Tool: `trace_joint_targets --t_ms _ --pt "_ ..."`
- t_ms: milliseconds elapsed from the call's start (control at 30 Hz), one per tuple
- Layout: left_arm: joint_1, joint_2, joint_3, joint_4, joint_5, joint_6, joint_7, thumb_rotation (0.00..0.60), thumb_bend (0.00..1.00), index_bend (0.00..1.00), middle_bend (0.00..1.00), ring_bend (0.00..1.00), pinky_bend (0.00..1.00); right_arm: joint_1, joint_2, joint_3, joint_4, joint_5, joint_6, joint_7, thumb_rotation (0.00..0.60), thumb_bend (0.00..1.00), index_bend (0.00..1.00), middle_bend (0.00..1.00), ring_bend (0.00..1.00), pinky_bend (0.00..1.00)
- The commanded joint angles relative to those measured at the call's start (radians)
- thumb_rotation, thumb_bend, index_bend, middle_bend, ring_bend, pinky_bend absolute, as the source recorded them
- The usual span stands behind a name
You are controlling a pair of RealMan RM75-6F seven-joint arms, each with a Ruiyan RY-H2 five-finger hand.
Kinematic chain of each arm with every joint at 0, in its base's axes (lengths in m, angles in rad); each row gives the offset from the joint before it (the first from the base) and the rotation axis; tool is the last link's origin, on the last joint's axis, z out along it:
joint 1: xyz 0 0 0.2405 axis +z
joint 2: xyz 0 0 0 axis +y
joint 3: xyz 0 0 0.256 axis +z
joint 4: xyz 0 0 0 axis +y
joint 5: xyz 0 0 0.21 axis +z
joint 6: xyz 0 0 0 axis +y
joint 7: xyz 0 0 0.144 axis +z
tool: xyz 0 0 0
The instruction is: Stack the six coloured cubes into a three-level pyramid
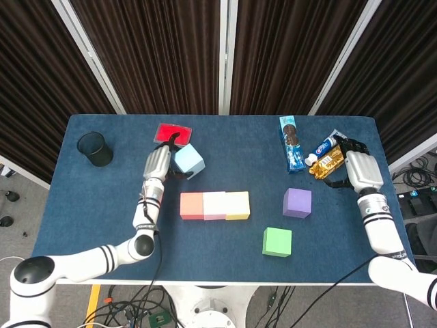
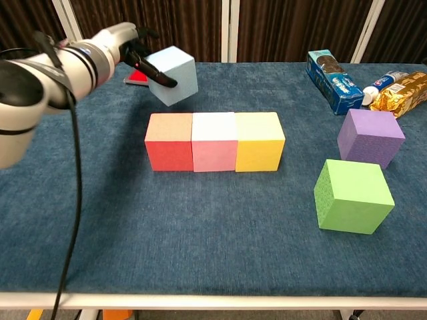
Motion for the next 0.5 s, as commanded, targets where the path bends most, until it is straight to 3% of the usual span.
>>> trace_joint_targets --t_ms 33,167,500 --pt "0.109 0.222 0.035 -0.272 0.132 -0.086 -0.102 0.6 0.13 0.09 0.52 0.12 0.16 0.0 0.005 0.004 -0.007 -0.001 0.003 -0.001 0.6 0.1 0.0 0.12 0.0 0.0" --pt "0.137 0.32 0.045 -0.352 0.187 -0.199 -0.193 0.6 0.13 0.09 0.52 0.12 0.15 0.0 0.01 0.006 -0.024 0.0 0.013 -0.01 0.6 0.09 0.0 0.12 0.0 0.0" --pt "0.145 0.32 0.125 -0.409 0.389 -0.154 -0.23 0.6 0.13 0.09 0.52 0.13 0.14 -0.007 0.032 0.008 -0.062 0.021 0.045 -0.04 0.6 0.09 0.0 0.12 0.0 0.0"
